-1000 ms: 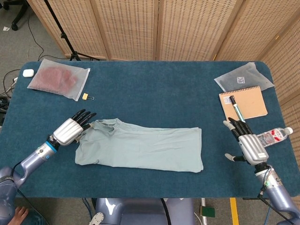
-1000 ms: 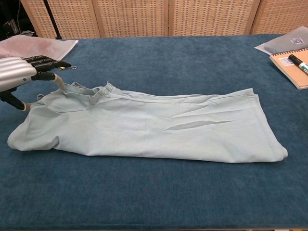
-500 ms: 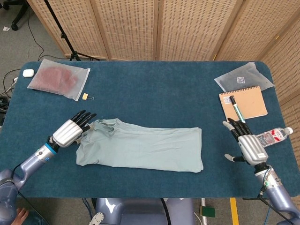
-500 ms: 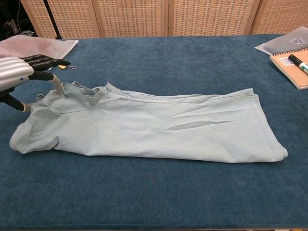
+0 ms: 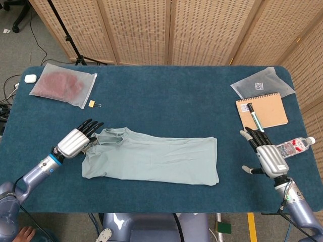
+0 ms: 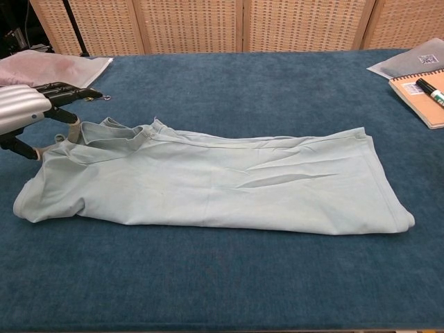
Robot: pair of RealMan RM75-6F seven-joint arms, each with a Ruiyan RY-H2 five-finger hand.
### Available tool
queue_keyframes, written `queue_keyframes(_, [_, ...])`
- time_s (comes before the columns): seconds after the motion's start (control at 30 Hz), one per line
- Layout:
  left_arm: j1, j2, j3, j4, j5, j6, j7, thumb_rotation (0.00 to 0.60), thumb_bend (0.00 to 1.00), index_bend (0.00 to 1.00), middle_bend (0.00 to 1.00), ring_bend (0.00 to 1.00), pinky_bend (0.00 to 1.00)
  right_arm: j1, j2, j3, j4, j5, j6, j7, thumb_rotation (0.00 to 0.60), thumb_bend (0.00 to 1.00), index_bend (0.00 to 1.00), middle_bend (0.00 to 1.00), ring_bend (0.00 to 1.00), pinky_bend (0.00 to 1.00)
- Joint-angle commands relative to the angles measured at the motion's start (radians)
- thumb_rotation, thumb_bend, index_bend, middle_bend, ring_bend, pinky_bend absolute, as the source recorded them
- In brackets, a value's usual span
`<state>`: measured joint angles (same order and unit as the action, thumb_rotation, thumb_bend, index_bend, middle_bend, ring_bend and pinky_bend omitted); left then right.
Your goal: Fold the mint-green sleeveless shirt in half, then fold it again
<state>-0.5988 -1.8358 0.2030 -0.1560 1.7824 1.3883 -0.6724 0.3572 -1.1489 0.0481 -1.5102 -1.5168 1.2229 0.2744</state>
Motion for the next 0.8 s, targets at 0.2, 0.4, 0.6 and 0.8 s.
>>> queue_keyframes(0.2, [-0.003, -0.003, -0.001, -0.001, -0.006, -0.006, -0.002, 0.600, 0.44, 0.63, 0.00, 0.00, 0.00, -0.001, 0.001, 0.001, -0.002, -0.002, 0.001, 0.002, 0.600, 0.00, 0.00, 0.00, 0.00, 0.00])
queue_keyframes(0.4, [-0.005, -0.005, -0.007, -0.001, -0.016, -0.013, -0.001, 0.600, 0.47, 0.71, 0.00, 0.00, 0.00, -0.001, 0.002, 0.000, -0.002, -0.005, 0.000, 0.005, 0.600, 0.00, 0.00, 0.00, 0.00, 0.00])
queue_keyframes(0.6, [-0.004, 0.002, -0.016, 0.002, -0.029, -0.031, -0.003, 0.600, 0.50, 0.75, 0.00, 0.00, 0.00, -0.001, 0.002, -0.001, -0.003, -0.008, 0.000, 0.008, 0.600, 0.00, 0.00, 0.00, 0.00, 0.00])
queue_keyframes(0.8, [0.003, 0.020, -0.026, 0.004, -0.045, -0.055, -0.012, 0.600, 0.50, 0.77, 0.00, 0.00, 0.00, -0.001, 0.002, -0.001, -0.003, -0.010, 0.000, 0.008, 0.600, 0.00, 0.00, 0.00, 0.00, 0.00])
